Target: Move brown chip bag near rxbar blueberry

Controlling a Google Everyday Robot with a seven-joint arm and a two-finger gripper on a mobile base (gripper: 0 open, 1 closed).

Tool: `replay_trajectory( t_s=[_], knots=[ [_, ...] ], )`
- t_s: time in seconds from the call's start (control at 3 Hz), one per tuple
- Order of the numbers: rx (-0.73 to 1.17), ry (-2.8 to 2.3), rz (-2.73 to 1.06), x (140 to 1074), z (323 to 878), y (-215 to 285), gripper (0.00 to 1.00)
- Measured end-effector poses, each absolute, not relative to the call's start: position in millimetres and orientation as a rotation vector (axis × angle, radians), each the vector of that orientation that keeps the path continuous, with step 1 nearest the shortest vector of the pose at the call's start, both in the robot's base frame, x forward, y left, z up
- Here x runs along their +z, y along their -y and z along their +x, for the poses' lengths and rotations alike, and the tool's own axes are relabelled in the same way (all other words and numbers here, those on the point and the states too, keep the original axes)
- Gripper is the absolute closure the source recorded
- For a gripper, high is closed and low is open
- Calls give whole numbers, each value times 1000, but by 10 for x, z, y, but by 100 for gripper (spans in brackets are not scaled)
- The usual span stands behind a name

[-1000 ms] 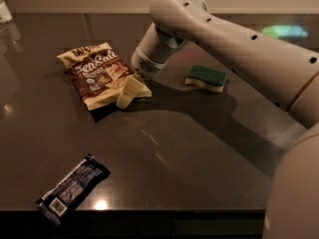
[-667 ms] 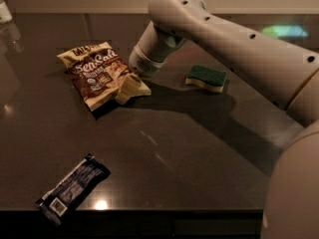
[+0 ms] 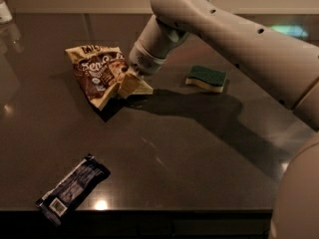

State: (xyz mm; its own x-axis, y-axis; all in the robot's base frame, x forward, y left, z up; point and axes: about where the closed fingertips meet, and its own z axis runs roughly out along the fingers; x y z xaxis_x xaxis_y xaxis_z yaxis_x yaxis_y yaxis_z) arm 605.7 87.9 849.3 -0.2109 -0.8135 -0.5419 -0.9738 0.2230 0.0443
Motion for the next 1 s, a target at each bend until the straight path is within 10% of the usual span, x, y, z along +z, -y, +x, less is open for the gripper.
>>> replay_trajectory(
  t_s=[1.0],
  knots=[
    [629, -1993, -1834, 8962, 5168, -843, 100]
  ],
)
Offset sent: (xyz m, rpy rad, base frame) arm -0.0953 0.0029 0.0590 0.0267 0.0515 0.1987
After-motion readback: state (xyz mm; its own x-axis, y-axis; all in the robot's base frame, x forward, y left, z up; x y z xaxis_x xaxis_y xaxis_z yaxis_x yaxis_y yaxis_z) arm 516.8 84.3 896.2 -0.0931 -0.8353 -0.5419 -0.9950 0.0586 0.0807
